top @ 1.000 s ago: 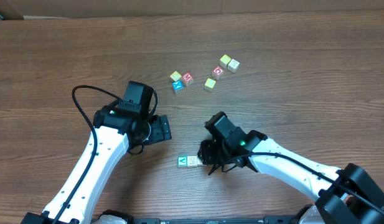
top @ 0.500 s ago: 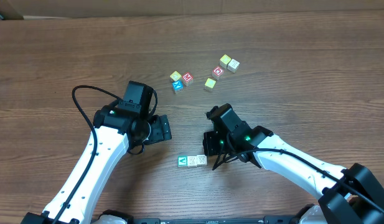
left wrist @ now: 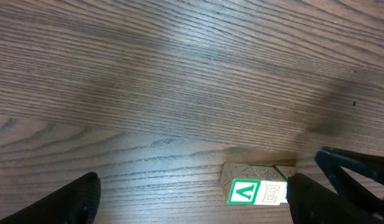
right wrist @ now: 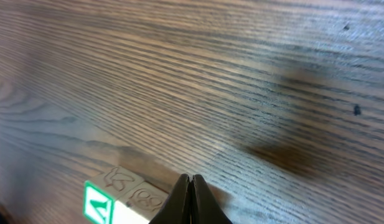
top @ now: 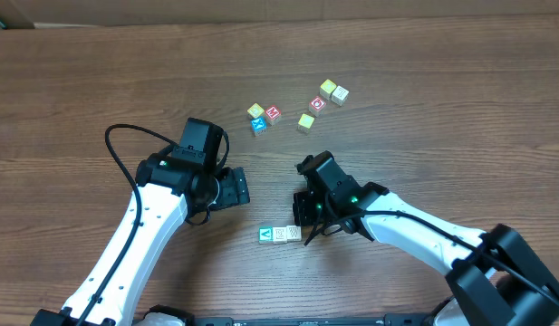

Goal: Flip 3 blocks

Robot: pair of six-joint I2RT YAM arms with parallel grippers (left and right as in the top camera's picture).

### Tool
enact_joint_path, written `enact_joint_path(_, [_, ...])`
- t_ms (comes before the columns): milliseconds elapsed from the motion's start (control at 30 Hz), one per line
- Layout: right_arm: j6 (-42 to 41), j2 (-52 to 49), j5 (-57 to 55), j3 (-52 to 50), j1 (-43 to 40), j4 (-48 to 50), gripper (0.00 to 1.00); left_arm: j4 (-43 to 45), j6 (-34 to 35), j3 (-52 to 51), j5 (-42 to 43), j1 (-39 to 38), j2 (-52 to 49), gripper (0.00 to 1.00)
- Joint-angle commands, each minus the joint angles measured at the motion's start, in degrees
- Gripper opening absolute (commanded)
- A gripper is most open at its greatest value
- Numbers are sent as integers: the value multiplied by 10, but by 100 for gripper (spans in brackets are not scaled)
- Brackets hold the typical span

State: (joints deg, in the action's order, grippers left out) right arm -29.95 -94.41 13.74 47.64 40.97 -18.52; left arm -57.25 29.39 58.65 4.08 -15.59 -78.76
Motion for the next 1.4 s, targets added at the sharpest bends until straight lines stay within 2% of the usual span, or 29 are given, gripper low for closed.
enact_joint_path(0, [5, -9, 11, 15, 3, 14, 4, 0, -11, 12, 5, 2, 7, 88])
enact_joint_path(400, [4, -43, 59, 15, 3, 31, 4, -4, -11, 12, 5, 2, 7, 88])
enact_joint_path(933, [3, -43, 65, 15, 30, 30, 4, -8, -11, 12, 5, 2, 7, 88])
enact_joint_path(1367, [-5, -43, 37, 30, 3, 31, 4, -10, -11, 12, 4, 2, 7, 88])
